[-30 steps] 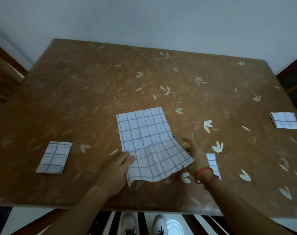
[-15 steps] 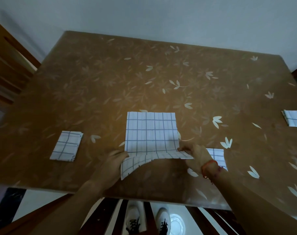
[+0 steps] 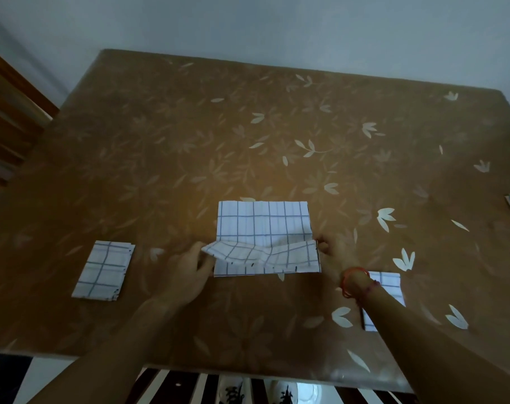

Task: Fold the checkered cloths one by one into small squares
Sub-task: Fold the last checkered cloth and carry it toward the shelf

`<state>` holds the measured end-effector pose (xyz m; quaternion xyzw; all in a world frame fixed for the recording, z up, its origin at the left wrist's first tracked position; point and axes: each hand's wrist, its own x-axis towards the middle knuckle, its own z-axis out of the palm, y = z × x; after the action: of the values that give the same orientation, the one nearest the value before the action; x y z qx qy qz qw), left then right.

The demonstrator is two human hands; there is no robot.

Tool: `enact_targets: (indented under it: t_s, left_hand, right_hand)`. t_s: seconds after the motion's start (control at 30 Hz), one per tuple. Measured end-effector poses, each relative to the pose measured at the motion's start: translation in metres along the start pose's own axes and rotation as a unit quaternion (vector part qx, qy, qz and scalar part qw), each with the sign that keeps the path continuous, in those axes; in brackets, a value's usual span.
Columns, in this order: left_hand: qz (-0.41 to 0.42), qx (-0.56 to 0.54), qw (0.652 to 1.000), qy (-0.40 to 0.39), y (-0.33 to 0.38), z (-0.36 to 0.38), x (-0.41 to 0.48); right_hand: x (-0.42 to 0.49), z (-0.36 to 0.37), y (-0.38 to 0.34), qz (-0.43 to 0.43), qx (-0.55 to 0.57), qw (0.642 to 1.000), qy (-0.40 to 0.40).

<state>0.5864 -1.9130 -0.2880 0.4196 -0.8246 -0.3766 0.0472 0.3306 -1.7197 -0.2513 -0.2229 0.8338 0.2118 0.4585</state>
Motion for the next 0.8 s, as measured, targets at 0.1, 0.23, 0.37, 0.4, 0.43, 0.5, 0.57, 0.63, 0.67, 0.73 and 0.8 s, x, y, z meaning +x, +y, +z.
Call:
enact_targets:
  t_s: [0.1,0.23,0.37,0.4,0.43,0.5,0.57,0.63,0.67,0.73,0.8]
  left_hand:
    - [-0.026,0.001,1.0,0.014,0.009,0.002,0.007]
    - [-0.044,0.039,0.998,0.001,0.017,0.0,0.016]
    - [-0.034,0.045,0.998,0.013,0.019,-0.002,0.022]
    - [-0.026,0.053,0.998,0.014,0.019,-0.001,0.022]
    - [-0.013,0.063,0.998,0.014,0.02,0.0,0.022]
    - [0.033,0.08,0.996,0.024,0.02,0.002,0.02]
    - [0.103,0.105,0.988,0.048,0.019,0.007,0.015]
    - [0.162,0.124,0.978,0.05,0.023,0.014,0.004]
    - [0.184,0.13,0.973,0.042,0.026,0.018,-0.004]
    - [0.23,0.15,0.961,0.025,0.029,0.027,-0.024]
    - [0.263,0.179,0.948,0.008,0.027,0.036,-0.046]
  right_hand:
    - [0.009,-0.001,-0.013,0.008,0.024,1.0,-0.003]
    - [0.023,-0.021,-0.034,-0.126,0.282,0.897,0.316]
    - [0.028,-0.026,-0.04,-0.116,0.245,0.915,0.299]
    - [0.031,-0.027,-0.039,-0.117,0.247,0.913,0.304]
    - [0.031,-0.028,-0.038,-0.119,0.249,0.911,0.308]
    - [0.031,-0.029,-0.037,-0.122,0.253,0.909,0.307]
    - [0.031,-0.025,-0.036,-0.122,0.249,0.909,0.312]
    - [0.032,-0.021,-0.035,-0.114,0.266,0.9,0.326]
    - [0.032,-0.02,-0.035,-0.111,0.271,0.895,0.335]
    - [0.028,-0.015,-0.033,-0.114,0.247,0.893,0.36]
    - [0.016,-0.004,-0.034,-0.14,0.191,0.882,0.407]
